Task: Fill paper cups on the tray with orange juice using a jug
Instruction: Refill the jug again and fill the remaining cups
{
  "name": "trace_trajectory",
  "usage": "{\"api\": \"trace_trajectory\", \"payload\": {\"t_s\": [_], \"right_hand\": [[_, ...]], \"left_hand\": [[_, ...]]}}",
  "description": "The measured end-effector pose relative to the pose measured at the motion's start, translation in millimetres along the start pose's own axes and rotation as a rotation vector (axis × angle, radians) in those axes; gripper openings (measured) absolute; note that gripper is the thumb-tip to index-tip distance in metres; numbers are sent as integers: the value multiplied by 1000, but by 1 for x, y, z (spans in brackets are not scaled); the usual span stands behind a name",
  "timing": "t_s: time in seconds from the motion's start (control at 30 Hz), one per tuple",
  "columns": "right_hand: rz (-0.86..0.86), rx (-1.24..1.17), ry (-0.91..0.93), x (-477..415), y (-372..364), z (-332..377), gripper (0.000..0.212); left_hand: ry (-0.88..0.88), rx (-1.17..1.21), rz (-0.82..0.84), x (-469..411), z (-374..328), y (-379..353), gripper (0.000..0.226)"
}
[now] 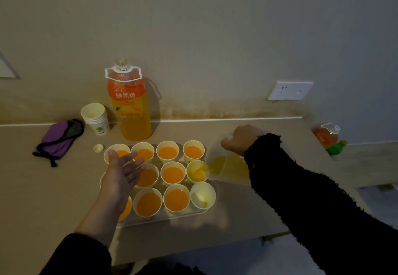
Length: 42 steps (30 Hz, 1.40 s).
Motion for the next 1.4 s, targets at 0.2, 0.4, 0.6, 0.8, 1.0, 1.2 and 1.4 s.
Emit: {"api": "trace_trajectory", "payload": {"t_s": [0.2, 0.4, 0.6, 0.8, 1.0, 1.2, 1.4], "right_hand": [[-8, 13, -6, -1, 0, 0, 51], [-5, 8, -3, 0, 1, 0, 51], [7, -7, -12, 0, 3, 0, 50], [-10, -3, -22, 0, 0, 2, 53], [-12, 4, -27, 1, 1, 4, 51], [-9, 10, -28, 1, 2, 4, 53], [-8, 5, -25, 1, 3, 4, 51]], "left_hand": [[-3, -7, 6, -1, -1, -1, 71], [-8, -15, 12, -1, -1, -1, 70], [0, -23, 8, -1, -2, -3, 71], [-1, -18, 3, 2, -2, -4, 70], [1, -19, 6, 3, -1, -2, 70], [-2, -10, 9, 4, 0, 0, 71], [-1, -9, 2, 4, 0, 1, 72]]}}
Point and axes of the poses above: each hand's wrist, its own x-axis away from the middle knuckle, its own y-axis out of the back of the hand, z = x × y, the point moved 1 cm from there along -x, towards the middle knuckle, and after that the axes turned 12 degrees about z, right-handed, at the moved point
